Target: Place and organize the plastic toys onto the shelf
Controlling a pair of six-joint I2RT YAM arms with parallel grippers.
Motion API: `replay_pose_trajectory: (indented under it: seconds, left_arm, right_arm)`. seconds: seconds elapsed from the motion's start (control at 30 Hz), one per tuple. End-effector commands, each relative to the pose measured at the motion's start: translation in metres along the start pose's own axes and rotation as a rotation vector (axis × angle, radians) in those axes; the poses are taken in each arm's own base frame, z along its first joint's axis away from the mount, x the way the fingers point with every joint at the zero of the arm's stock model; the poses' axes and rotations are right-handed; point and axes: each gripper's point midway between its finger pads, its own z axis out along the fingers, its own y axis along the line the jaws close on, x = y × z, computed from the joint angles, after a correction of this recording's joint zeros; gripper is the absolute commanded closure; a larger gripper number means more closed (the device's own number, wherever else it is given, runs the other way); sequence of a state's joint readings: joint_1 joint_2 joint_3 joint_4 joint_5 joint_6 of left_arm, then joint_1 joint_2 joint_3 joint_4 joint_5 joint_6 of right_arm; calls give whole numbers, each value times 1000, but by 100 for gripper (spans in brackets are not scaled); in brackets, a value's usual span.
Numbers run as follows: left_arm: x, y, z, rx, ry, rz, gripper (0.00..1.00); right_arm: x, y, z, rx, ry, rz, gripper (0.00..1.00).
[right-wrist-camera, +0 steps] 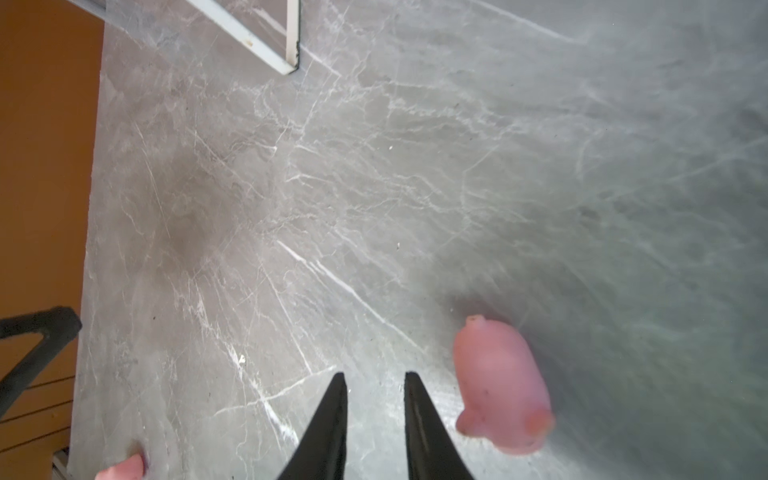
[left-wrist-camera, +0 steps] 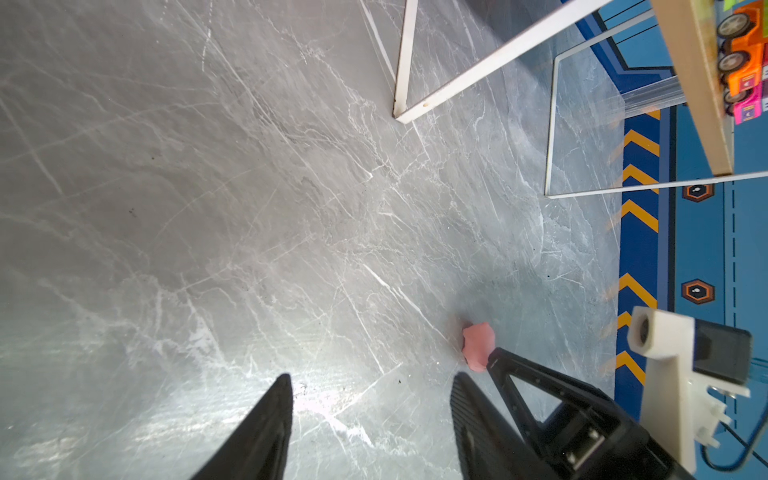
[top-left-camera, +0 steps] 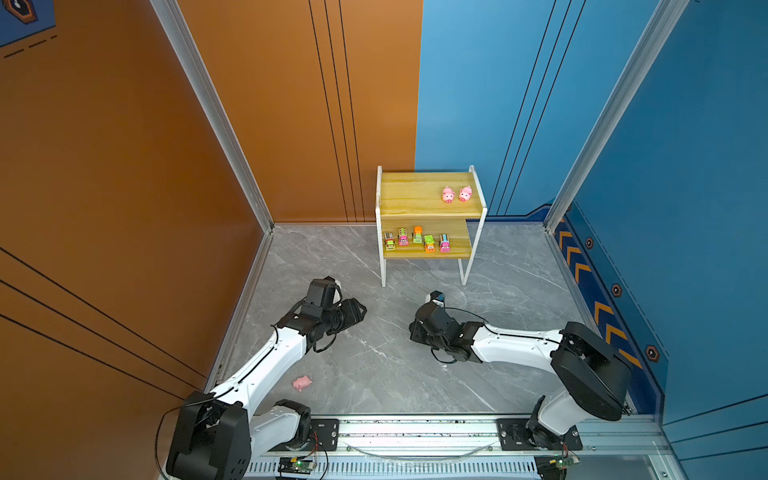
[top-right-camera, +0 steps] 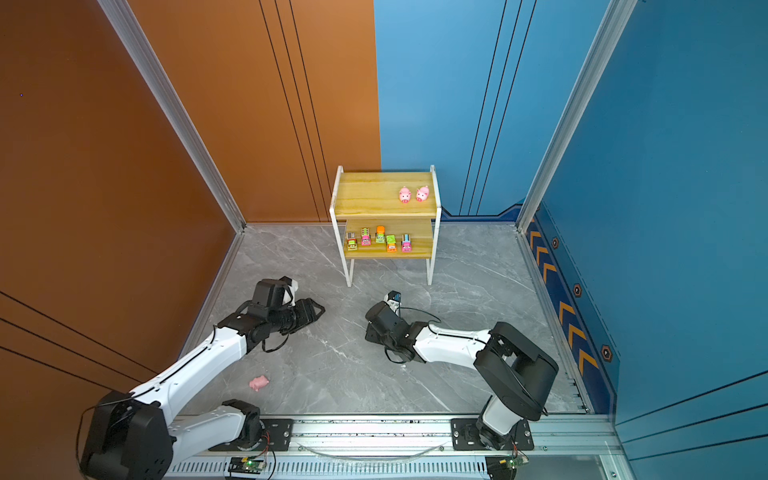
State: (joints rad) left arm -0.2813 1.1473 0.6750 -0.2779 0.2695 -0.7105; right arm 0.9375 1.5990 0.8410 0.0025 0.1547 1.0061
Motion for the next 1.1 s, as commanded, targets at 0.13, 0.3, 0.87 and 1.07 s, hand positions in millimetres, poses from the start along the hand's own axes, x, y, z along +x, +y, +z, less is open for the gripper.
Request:
replay_pose_trajectory:
  seconds: [0.13, 0.3, 0.87, 1.07]
  left_arm:
    - [-11, -26, -17, 31, -11, 120, 35]
    - [-19, -62, -49, 48, -6, 336, 26]
    - [-4, -88, -68, 147, -89, 572, 6]
    - [-9, -86, -69, 160, -97, 540, 6]
  right_arm:
    - [-30, -25, -41, 236, -153, -322, 45]
    - [-20, -45, -34, 228, -230, -372, 30]
    - [10, -39, 8, 142, -356, -437, 39]
    - [6, -36, 8, 144, -356, -460, 67]
